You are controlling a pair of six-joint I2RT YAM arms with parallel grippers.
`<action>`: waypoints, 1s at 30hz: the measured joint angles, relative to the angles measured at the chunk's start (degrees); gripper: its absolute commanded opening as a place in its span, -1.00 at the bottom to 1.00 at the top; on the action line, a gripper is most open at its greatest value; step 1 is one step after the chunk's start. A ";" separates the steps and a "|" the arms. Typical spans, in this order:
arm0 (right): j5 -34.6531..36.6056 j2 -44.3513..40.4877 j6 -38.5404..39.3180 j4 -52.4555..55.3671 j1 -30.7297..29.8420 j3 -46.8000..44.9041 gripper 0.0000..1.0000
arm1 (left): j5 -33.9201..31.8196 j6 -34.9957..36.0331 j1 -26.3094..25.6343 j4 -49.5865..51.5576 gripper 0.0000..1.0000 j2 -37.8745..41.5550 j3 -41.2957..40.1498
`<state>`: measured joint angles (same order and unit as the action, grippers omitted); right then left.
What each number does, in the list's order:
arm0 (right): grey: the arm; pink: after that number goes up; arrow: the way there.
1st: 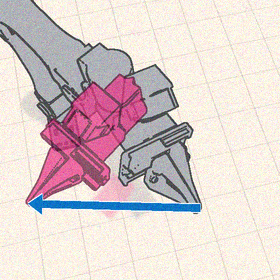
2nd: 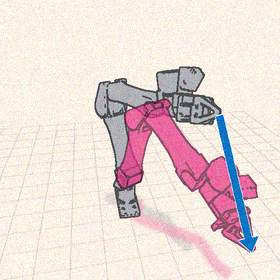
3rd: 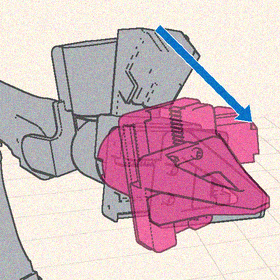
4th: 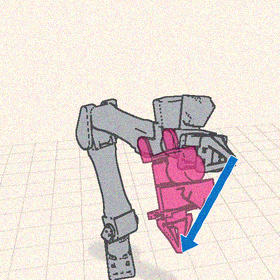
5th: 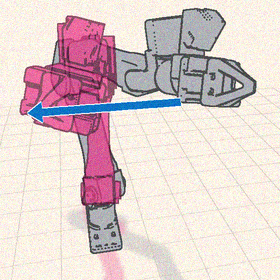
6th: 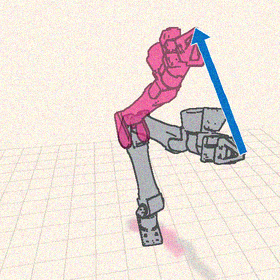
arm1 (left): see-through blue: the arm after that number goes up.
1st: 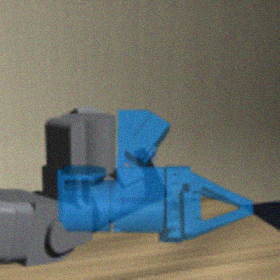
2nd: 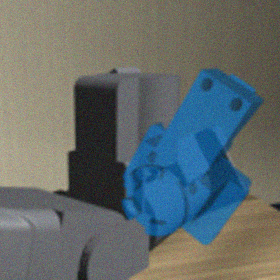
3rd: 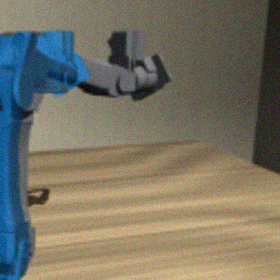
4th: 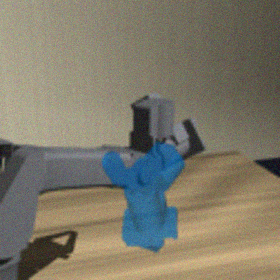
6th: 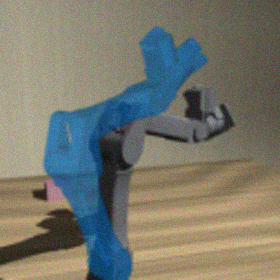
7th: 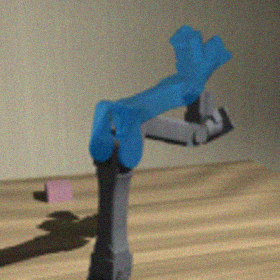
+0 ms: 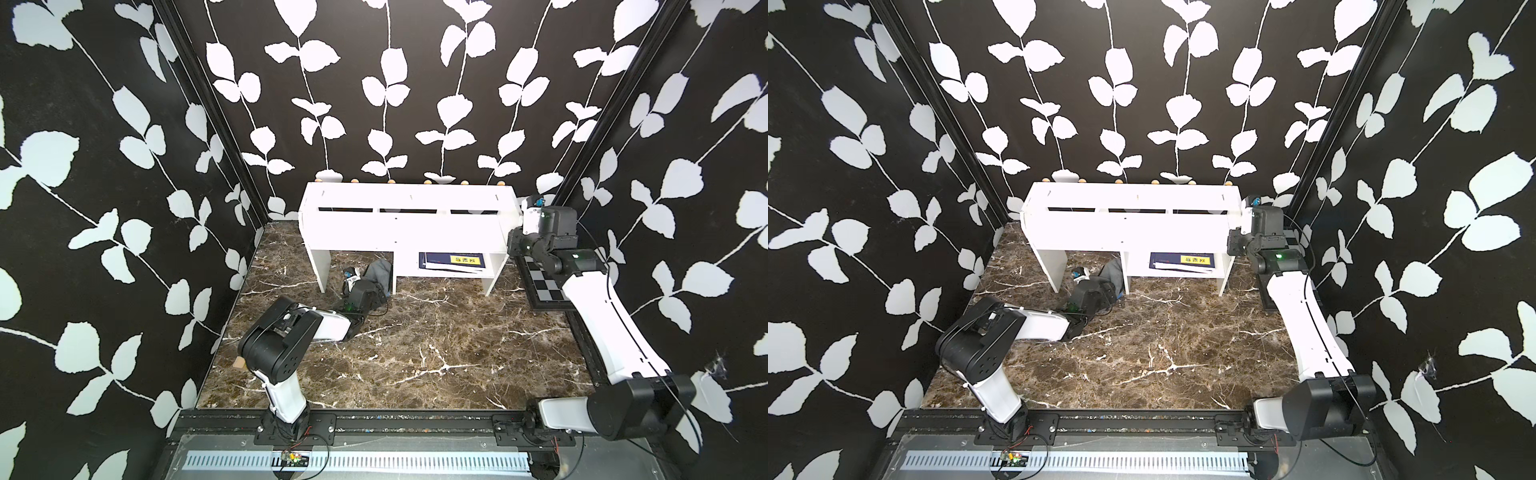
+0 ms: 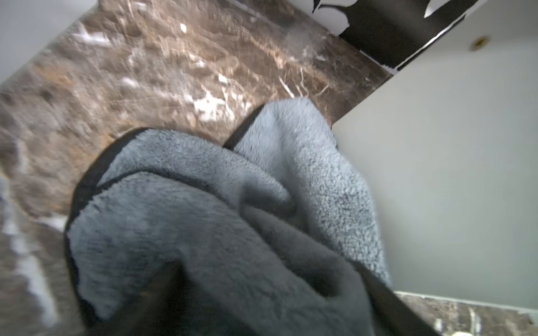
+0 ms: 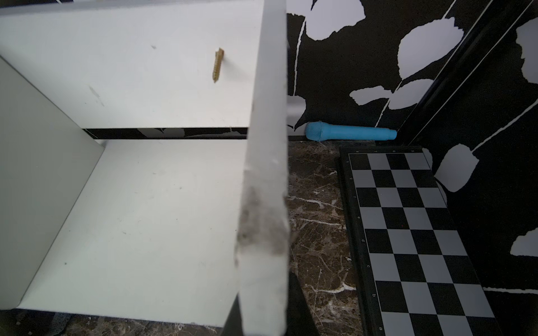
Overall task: Wipe the bookshelf clean with a cloth
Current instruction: Wipe the dust from the shelf.
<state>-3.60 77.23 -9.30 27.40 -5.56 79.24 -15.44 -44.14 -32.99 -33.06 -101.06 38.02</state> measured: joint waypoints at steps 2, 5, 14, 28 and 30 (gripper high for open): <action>0.00 -0.15 -0.11 -0.35 0.00 -0.31 -1.00 | 0.63 -0.24 0.04 -0.63 -0.63 -1.11 0.00; 0.00 -0.22 -0.17 -0.59 0.00 -0.46 -1.00 | 1.86 -0.28 0.02 -1.86 -1.00 -1.64 0.00; 0.00 -0.59 -0.31 -1.44 0.02 -1.20 -1.00 | 5.97 0.48 0.13 -12.50 -1.00 -1.36 -0.68; -1.25 -0.79 -0.42 -1.60 1.29 -1.42 -1.00 | 11.91 1.03 0.79 -29.59 -1.00 -2.64 2.64; -1.79 -0.79 -0.35 -1.60 1.99 -1.42 -1.00 | 12.44 1.53 0.79 -30.14 -1.00 -2.64 2.27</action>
<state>-5.39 76.44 -9.65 25.80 -3.57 77.82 -3.01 -42.61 -32.21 -63.20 -103.70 40.29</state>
